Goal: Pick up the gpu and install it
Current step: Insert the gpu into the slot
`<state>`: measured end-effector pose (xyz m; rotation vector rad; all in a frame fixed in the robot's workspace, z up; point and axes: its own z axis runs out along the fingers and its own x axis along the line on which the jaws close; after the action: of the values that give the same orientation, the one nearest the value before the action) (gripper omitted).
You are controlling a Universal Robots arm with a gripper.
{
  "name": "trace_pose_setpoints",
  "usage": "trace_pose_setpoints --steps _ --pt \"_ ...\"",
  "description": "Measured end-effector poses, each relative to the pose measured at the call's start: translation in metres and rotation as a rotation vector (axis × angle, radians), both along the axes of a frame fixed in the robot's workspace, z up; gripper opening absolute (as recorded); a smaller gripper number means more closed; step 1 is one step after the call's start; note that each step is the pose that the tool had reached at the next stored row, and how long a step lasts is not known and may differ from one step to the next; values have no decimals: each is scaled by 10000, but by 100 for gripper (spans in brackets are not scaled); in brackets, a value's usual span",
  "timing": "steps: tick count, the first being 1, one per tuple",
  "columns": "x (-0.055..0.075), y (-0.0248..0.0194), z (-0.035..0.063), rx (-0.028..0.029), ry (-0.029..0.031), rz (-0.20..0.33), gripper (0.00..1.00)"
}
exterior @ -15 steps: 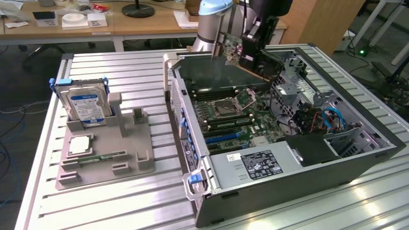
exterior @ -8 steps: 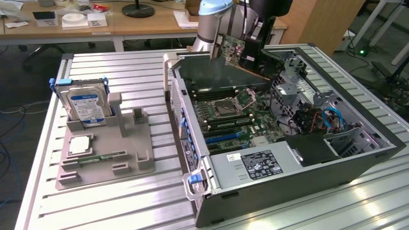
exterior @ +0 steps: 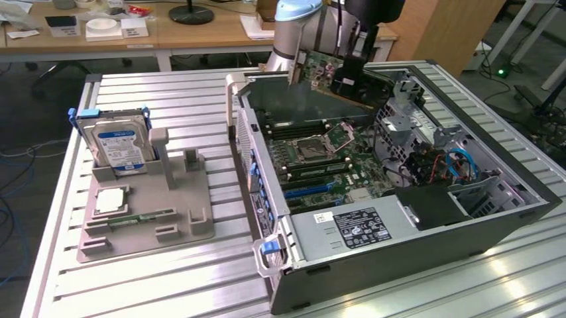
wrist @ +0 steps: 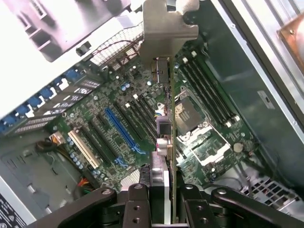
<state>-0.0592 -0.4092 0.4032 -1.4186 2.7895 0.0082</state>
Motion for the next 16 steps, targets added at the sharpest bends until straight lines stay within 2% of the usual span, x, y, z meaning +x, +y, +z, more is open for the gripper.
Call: trace_pose_setpoints --steps 16 --pt "0 0 -4 0 0 2205 28"
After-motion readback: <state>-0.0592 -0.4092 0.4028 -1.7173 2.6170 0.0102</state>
